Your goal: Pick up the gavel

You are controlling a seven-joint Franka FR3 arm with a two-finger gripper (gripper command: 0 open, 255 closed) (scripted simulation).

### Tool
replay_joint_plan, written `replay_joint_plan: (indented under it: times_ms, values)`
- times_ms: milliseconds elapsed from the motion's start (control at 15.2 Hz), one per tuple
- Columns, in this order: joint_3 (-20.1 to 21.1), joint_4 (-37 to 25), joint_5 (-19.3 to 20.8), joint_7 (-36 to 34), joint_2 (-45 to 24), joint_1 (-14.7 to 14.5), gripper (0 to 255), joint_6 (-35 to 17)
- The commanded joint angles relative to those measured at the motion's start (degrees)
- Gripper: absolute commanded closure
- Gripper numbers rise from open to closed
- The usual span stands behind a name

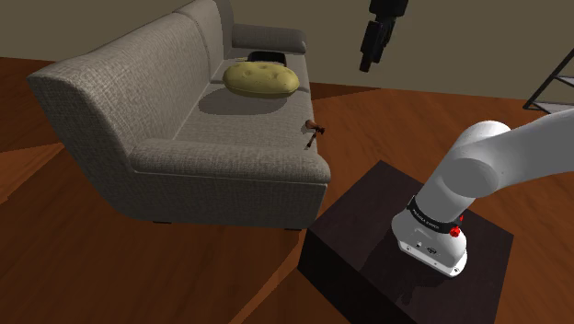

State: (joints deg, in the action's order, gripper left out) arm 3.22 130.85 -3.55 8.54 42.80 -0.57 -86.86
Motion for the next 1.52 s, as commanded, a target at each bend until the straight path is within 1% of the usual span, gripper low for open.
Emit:
replay_joint_plan:
  times_ms: [0,396,726,1122,1452]
  values:
    - [0.0,0.0,0.0,0.0,0.0,0.0,0,0.0]
    - [-4.8,5.2,2.4,7.1,-5.0,1.0,0,-9.4]
    - [-8.6,7.3,3.9,13.0,-11.5,1.8,0,-17.4]
    - [-13.0,7.1,4.2,20.2,-21.9,2.4,0,-26.7]
    - [-16.1,4.5,2.7,26.6,-32.1,2.6,0,-33.5]
